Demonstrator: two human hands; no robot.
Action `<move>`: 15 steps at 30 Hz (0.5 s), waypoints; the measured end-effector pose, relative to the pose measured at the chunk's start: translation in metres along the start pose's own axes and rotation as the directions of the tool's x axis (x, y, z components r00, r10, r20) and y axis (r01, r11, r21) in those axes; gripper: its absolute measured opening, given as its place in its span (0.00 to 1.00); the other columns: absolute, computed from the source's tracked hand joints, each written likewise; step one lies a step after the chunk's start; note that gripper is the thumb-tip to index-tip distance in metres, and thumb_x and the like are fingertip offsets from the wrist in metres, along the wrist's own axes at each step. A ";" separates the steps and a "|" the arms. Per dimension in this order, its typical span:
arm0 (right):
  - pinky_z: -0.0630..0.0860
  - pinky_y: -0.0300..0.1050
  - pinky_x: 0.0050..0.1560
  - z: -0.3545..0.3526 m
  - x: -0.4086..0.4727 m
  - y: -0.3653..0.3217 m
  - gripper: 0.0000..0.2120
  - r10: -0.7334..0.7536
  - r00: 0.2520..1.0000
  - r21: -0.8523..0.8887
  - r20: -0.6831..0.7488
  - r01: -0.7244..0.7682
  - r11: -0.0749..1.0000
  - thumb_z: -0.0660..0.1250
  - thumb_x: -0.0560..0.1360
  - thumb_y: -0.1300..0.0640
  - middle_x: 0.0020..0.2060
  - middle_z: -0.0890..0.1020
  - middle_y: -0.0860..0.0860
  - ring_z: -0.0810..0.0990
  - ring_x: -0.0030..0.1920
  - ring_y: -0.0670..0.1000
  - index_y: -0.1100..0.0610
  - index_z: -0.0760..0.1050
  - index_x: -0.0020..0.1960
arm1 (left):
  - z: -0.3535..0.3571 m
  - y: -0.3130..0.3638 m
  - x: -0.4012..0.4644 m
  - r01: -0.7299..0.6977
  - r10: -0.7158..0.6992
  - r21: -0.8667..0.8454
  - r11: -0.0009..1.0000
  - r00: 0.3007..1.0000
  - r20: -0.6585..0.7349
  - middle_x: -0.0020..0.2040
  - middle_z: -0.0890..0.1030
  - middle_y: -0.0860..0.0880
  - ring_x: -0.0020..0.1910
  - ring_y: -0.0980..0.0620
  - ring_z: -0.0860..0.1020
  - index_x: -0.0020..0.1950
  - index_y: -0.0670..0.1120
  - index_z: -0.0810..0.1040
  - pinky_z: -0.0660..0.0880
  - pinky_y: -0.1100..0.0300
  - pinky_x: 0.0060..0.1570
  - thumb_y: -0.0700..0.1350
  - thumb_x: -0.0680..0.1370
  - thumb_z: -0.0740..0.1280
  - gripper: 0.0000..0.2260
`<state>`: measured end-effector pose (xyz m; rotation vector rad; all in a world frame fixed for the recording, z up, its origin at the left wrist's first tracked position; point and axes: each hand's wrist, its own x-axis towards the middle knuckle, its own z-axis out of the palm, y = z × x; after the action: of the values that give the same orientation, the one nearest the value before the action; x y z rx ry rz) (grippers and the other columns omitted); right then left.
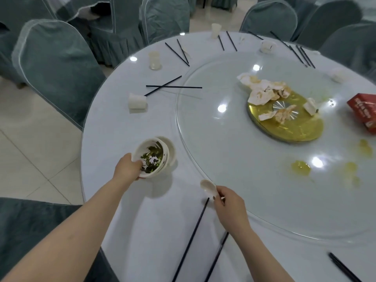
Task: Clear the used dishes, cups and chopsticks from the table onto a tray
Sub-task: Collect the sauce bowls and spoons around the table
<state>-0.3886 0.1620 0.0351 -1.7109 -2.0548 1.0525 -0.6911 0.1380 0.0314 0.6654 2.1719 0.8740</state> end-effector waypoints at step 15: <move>0.74 0.49 0.37 -0.011 -0.023 0.007 0.08 0.074 0.996 0.124 0.046 -0.079 0.989 0.59 0.76 0.61 0.37 0.80 0.52 0.79 0.38 0.56 0.57 0.77 0.48 | -0.009 0.007 -0.025 0.031 -0.038 -0.112 0.993 0.998 -0.059 0.24 0.79 0.44 0.19 0.50 0.76 0.43 0.42 0.74 0.74 0.60 0.24 0.40 0.79 0.55 0.10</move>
<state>-0.3703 0.1449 0.0436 -1.7304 -1.9155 1.2233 -0.6806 0.1219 0.0516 0.5516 2.1642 1.0004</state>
